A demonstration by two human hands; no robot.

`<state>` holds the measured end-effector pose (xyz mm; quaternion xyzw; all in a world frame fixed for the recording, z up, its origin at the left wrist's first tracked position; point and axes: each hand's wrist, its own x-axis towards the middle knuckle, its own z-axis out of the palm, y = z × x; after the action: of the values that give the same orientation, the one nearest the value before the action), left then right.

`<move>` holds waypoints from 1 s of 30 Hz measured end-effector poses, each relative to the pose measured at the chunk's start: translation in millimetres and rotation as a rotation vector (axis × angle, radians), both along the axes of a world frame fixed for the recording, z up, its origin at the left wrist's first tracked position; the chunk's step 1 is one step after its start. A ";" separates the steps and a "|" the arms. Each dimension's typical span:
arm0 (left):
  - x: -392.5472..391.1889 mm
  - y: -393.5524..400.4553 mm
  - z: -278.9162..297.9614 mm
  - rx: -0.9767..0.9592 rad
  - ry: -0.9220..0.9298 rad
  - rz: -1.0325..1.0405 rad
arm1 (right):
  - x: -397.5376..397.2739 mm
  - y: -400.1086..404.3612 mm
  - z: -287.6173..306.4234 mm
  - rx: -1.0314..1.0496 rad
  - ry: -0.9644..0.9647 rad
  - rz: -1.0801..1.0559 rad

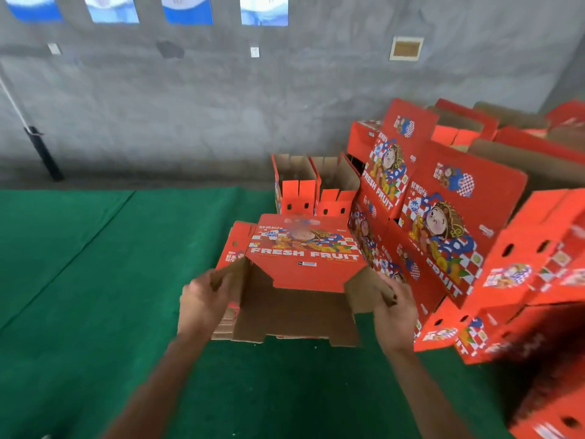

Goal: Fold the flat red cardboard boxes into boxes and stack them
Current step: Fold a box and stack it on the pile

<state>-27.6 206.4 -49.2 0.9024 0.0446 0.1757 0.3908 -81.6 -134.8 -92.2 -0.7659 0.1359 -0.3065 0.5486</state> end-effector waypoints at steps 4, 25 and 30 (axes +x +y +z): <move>-34.7 4.7 49.8 -0.319 -0.150 0.013 | -19.3 -18.9 63.6 0.325 -0.242 -0.005; -122.9 -36.6 -7.5 -0.397 -0.137 0.249 | -118.3 -71.7 44.5 -0.268 0.011 0.157; -124.1 -21.5 -17.4 0.225 -0.391 -0.064 | -112.6 -59.6 37.4 -0.326 0.037 -0.011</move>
<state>-151.6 184.9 -66.6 0.8900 -0.0807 0.3386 0.2944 -194.2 -194.4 -54.8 -0.8495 0.0985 -0.3135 0.4127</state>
